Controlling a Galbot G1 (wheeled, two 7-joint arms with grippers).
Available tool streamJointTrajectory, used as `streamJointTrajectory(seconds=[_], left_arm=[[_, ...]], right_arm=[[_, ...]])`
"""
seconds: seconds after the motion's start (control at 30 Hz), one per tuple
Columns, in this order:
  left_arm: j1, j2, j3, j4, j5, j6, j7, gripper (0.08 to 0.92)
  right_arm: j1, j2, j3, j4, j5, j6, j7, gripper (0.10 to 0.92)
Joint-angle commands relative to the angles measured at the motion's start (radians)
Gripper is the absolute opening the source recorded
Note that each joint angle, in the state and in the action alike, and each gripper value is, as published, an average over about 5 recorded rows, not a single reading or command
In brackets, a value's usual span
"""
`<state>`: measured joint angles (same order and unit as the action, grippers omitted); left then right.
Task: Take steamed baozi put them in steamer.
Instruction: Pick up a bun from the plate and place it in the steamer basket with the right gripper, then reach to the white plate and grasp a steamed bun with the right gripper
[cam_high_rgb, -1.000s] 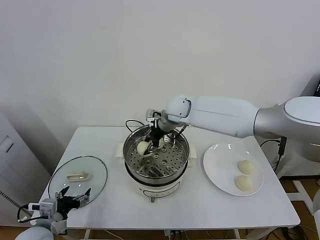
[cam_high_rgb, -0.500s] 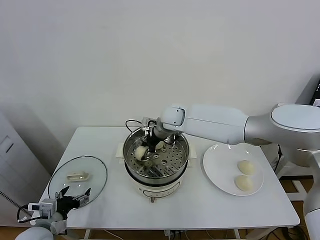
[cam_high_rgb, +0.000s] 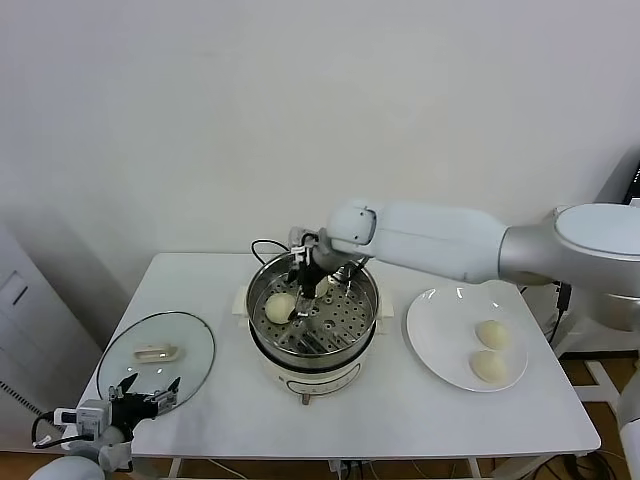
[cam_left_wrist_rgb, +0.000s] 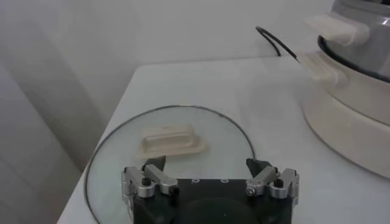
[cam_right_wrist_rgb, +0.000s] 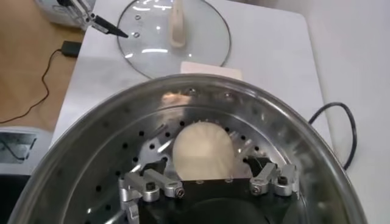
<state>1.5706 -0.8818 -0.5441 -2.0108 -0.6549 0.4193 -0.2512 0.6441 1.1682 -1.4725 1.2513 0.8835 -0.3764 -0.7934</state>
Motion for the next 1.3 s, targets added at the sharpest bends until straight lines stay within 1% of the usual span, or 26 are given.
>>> streamJointTrajectory(seconds=[0.03,0.3,0.5,0.73,1.07,1.3], left_arm=[[-0.003,0.005,0.001,-0.003,-0.003,0.000,0.001,0.823],[-0.003,0.008,0.004,-0.004,-0.007,0.000,0.001,0.823],[-0.004,0.003,0.008,-0.009,-0.005,0.005,0.000,0.823],[-0.003,0.000,0.009,-0.012,-0.003,0.008,0.000,0.823],[-0.002,-0.007,0.010,-0.015,0.000,0.012,-0.001,0.823],[-0.001,-0.009,0.010,-0.013,0.001,0.012,-0.001,0.823]], right_arm=[[0.240,-0.280,-0.138,0.083,-0.065,0.065,-0.257,0.823],[0.260,-0.545,-0.237,0.141,-0.284,0.155,-0.355,0.823],[0.121,-0.632,-0.164,0.104,-0.394,0.217,-0.384,0.823],[-0.058,-0.638,-0.028,0.011,-0.503,0.289,-0.407,0.823],[-0.279,-0.585,0.154,-0.102,-0.659,0.358,-0.409,0.823],[-0.393,-0.561,0.242,-0.162,-0.720,0.388,-0.399,0.823]])
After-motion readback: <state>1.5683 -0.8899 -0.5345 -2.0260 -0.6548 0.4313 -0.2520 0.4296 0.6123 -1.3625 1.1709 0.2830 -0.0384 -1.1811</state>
